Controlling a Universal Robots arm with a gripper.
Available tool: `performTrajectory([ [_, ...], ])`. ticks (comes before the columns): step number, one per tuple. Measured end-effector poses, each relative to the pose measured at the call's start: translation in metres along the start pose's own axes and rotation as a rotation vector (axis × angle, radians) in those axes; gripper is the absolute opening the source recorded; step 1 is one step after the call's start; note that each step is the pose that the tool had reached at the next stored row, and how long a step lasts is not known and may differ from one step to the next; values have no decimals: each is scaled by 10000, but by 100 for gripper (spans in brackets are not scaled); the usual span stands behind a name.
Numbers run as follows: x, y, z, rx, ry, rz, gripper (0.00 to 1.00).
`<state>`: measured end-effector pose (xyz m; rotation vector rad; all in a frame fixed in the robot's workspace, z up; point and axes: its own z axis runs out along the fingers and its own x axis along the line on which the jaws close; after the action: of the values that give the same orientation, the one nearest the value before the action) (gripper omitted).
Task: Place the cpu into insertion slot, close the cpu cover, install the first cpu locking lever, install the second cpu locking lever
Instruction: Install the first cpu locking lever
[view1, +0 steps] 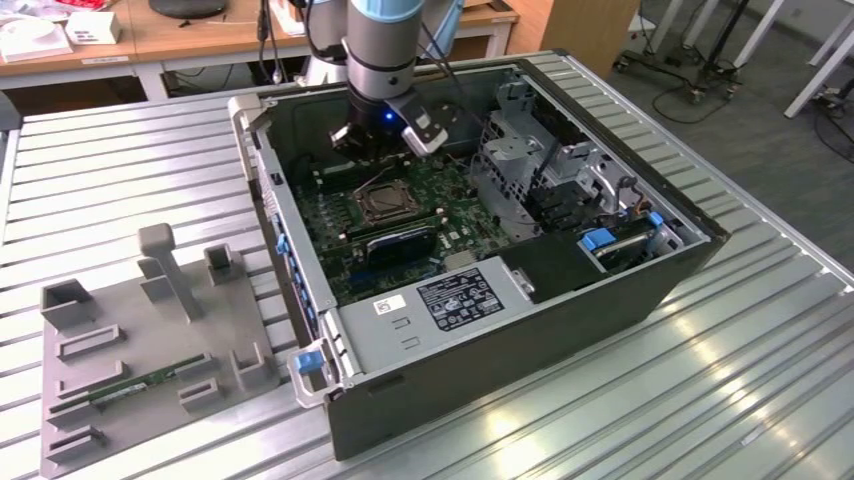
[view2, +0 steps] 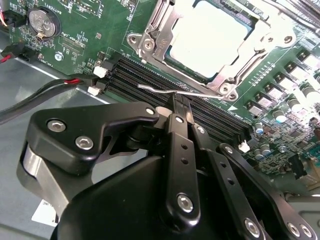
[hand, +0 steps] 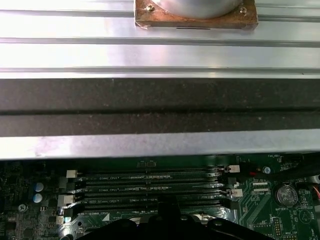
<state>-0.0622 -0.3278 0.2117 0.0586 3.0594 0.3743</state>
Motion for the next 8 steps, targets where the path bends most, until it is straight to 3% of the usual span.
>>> performTrajectory([
  [8, -20, -7, 33, 0, 0, 1, 11],
])
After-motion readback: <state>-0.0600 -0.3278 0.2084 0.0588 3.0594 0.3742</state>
